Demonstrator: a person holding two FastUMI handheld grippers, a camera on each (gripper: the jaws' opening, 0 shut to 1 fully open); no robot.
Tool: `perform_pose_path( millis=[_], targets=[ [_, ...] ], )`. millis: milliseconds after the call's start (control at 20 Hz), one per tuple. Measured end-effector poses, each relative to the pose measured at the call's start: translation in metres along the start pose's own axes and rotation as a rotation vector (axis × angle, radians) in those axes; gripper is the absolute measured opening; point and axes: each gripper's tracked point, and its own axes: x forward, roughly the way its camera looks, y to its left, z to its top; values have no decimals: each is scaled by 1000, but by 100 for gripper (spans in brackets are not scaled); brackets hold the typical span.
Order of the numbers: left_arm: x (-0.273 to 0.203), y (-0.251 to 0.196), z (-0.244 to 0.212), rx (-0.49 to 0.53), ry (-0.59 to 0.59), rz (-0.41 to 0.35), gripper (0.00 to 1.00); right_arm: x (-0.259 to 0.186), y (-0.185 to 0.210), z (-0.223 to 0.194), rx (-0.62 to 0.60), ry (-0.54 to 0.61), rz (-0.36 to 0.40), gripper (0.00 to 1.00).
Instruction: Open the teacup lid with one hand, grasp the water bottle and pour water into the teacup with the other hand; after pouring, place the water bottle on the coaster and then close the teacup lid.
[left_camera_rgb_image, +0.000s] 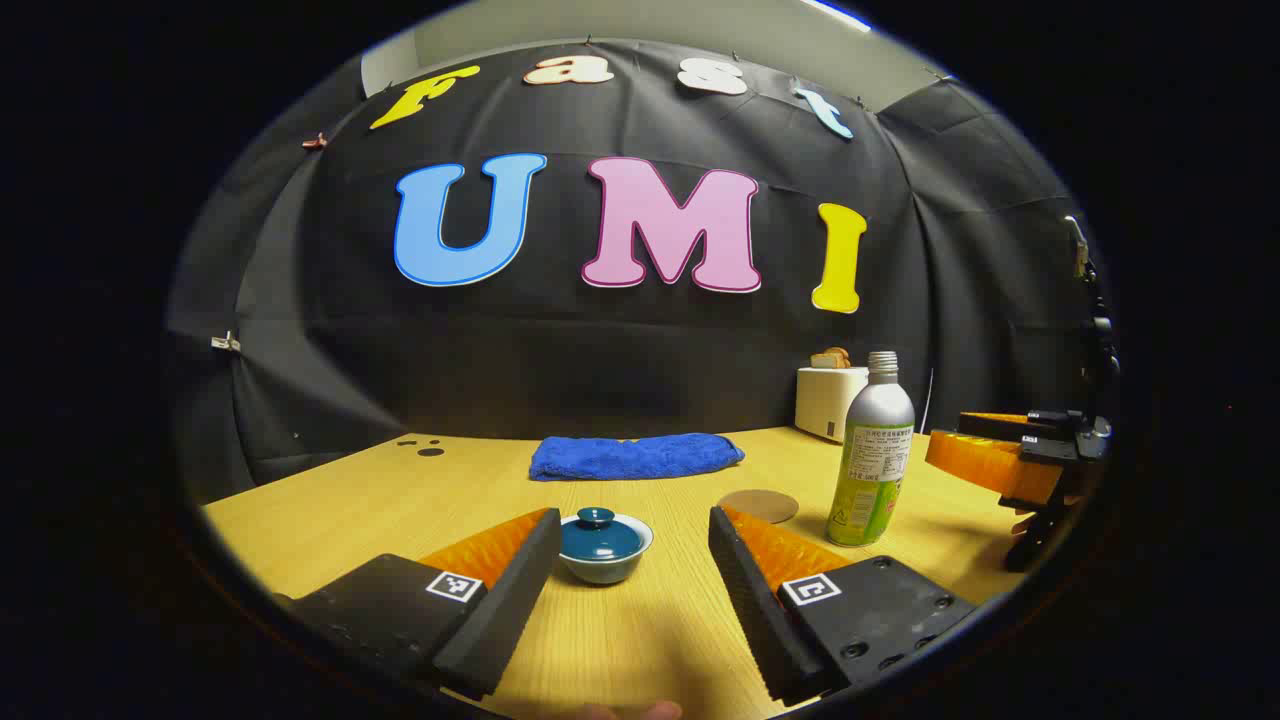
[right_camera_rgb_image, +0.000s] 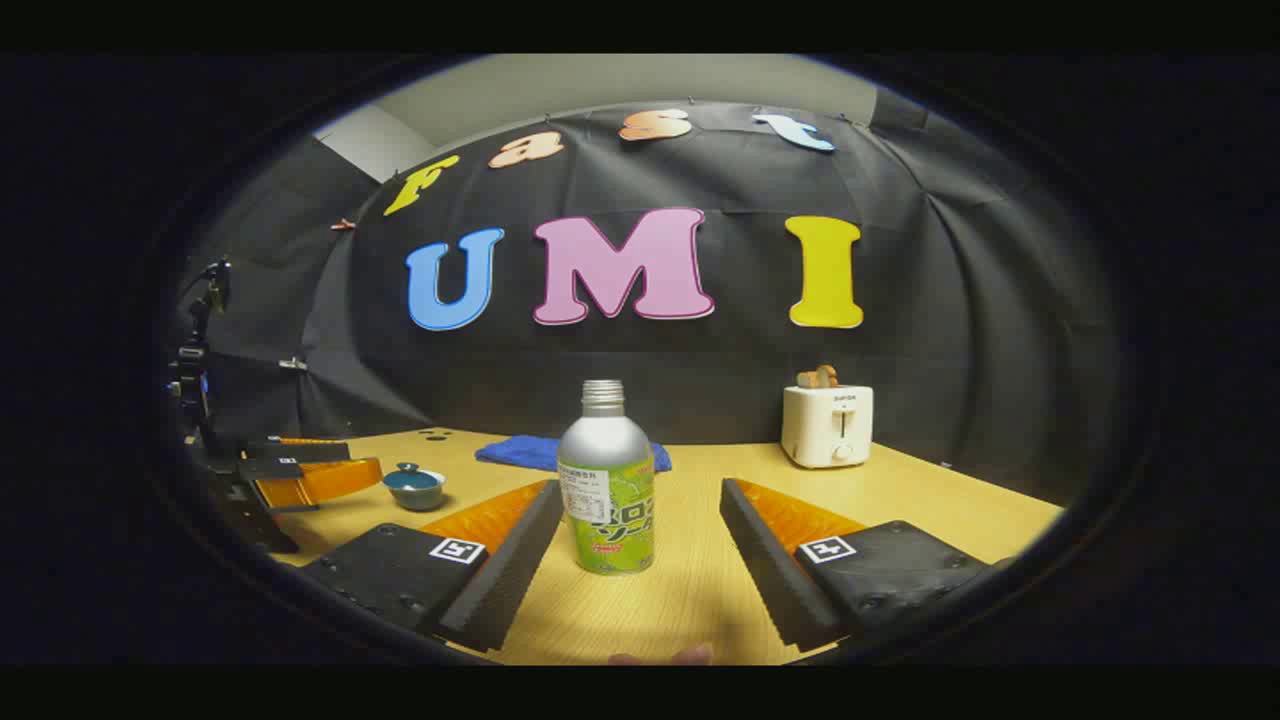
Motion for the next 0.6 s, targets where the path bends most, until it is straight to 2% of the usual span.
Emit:
perform_pose_path(
  millis=[150, 300, 600],
  targets=[
    [1, -1, -1, 1, 0, -6, 93, 3, 1, -6, 0, 28, 2, 96],
    [2, 0, -1, 1, 0, -6, 93, 5, 3, -15, -1, 62, 16, 98],
    [1, -1, -1, 2, 1, -4, 93, 5, 3, -13, 0, 58, 19, 98]
  ],
)
